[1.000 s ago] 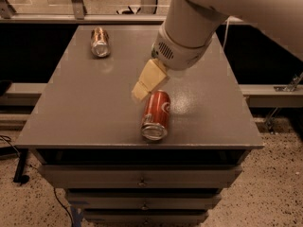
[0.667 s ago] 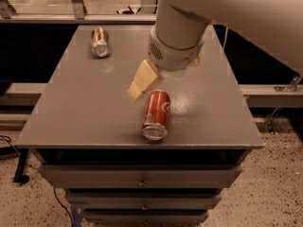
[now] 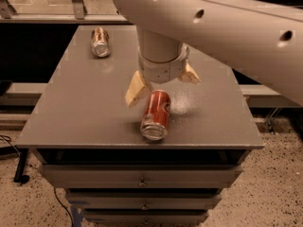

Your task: Place coke can upright

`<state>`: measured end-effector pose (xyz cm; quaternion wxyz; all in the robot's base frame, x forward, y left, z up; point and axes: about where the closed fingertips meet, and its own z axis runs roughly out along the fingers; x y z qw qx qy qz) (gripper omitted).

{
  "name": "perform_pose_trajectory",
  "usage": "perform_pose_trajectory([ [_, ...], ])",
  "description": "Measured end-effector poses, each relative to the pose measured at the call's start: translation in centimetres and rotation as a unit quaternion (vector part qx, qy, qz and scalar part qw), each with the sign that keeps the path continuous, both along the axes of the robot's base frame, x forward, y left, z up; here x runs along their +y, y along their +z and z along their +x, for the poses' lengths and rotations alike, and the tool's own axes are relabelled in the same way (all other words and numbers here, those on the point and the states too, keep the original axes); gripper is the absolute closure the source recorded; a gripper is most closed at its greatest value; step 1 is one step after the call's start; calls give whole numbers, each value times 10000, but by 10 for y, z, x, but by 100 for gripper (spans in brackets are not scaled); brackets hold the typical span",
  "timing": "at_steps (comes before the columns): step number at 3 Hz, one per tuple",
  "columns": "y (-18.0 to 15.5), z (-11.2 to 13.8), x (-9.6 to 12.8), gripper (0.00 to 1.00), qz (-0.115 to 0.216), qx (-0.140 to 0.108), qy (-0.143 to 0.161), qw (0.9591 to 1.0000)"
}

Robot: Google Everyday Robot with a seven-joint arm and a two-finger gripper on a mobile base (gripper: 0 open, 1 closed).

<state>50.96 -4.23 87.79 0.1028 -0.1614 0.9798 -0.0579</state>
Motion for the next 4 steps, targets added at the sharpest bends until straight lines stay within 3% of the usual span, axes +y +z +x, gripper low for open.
perform_pose_trajectory([
  [1,-13,-1,4,0,143,151,-818,9964],
  [2,-22,-3,7,0,411,188,-1712,9842],
  [3,-30,-5,8,0,773,162,-2606,9622],
  [4,-37,-4,8,0,1076,123,-3310,9374],
])
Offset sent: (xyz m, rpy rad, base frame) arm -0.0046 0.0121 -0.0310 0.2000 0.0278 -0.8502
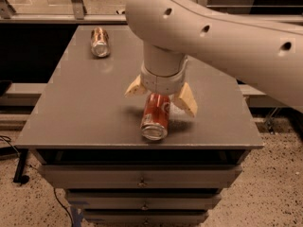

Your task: Place coke can upright

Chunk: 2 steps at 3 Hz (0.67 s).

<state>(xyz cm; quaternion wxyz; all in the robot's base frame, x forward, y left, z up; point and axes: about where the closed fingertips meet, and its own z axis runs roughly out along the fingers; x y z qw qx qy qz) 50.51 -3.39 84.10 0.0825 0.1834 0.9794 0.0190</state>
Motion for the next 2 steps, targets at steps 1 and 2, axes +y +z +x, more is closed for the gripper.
perform_pose_trajectory([
  [1,-2,3,1,18,216,-188,-153,9995],
  [2,-1,7,5,41,382,-330,-81,9987],
])
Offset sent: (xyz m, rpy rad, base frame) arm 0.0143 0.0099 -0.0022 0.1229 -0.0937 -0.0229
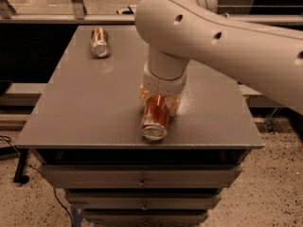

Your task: Place coke can upright

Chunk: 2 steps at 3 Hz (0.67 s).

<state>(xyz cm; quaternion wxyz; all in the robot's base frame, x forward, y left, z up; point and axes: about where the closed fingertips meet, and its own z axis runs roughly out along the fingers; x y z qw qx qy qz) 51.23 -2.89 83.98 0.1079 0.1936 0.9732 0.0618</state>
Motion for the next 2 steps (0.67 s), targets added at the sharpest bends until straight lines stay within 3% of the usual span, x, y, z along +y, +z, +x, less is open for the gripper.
perform_pose_trajectory([
  [1,8,14,5,64,134,-234,336,9991],
  [2,23,41,7,88,261,-663,945,9930],
])
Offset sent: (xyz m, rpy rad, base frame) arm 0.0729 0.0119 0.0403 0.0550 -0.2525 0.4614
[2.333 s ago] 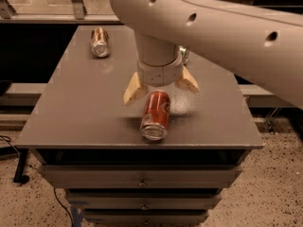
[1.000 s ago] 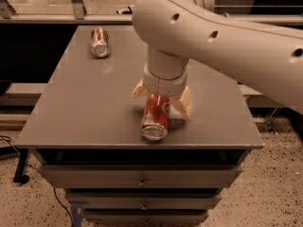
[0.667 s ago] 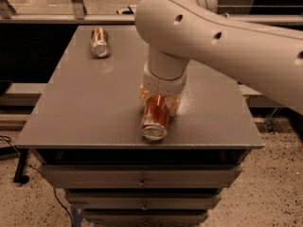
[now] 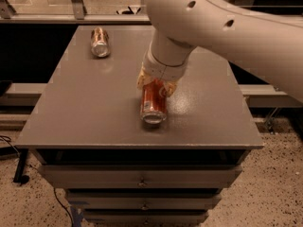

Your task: Place coke can upright

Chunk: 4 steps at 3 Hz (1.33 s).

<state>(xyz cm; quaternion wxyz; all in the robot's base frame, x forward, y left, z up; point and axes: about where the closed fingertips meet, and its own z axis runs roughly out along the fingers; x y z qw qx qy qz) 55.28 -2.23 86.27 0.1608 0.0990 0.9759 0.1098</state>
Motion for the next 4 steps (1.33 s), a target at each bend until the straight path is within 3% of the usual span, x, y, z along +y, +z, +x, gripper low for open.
perform_pose_trajectory([
  [1,20,26,-4,100,276,-605,530,9964],
  [2,48,40,-2,100,603,-1294,1018,9845],
  [3,79,43,9,100,1226,-2042,1362,9616],
  [4,103,36,26,100,1965,-2712,1504,9302],
])
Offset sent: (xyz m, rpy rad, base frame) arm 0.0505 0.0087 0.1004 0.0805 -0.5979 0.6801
